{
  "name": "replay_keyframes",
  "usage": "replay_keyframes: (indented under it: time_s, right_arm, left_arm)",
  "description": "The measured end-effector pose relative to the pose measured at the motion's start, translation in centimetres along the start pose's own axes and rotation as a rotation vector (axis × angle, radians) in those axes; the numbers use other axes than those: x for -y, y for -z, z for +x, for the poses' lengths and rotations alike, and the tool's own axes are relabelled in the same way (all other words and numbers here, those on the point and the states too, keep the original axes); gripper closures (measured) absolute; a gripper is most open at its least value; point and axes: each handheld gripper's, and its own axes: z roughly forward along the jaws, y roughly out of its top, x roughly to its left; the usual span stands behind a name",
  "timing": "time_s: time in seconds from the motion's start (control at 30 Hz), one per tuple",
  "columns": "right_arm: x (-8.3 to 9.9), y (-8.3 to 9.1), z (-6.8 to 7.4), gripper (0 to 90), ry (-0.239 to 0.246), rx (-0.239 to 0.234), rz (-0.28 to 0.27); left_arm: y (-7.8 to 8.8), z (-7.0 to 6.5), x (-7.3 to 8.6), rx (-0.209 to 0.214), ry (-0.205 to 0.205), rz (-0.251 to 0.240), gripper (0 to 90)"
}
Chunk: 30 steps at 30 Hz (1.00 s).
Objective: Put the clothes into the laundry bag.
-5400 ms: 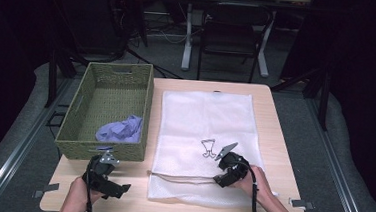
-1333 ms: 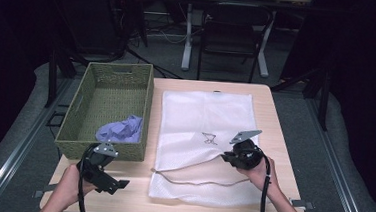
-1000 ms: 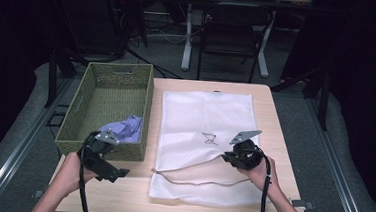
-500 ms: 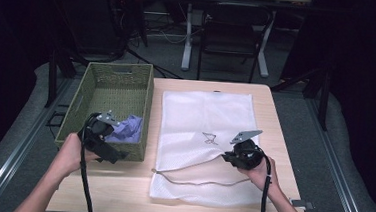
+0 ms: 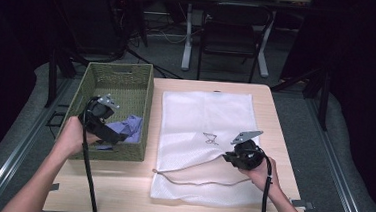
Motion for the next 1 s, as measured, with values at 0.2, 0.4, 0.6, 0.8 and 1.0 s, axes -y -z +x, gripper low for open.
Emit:
replay_keyframes:
  time_s: [0.2, 0.4, 0.6, 0.8, 1.0]
  right_arm:
    - [0.0, 0.0, -0.1, 84.1, -0.008, 0.000, 0.004]
    - [0.0, 0.0, 0.0, 84.1, -0.010, 0.000, 0.006]
    - [0.0, 0.0, 0.0, 84.1, -0.006, -0.002, 0.008]
    - [0.0, 0.0, -0.1, 84.1, -0.014, -0.005, 0.008]
    - [0.0, -0.1, 0.0, 84.1, -0.011, -0.003, 0.009]
  left_arm:
    - [-0.5, 1.1, -0.4, -0.010, 0.012, 0.009, 0.1]
    - [-1.1, 1.6, -1.0, -0.012, -0.010, 0.016, 0.1]
    - [-1.7, 1.9, -1.3, -0.006, -0.020, 0.028, 0.1]
    - [-2.4, 2.4, -1.5, -0.001, -0.027, 0.057, 0.1]
    - [-4.0, 3.3, -1.8, 0.003, -0.018, 0.088, 0.2]
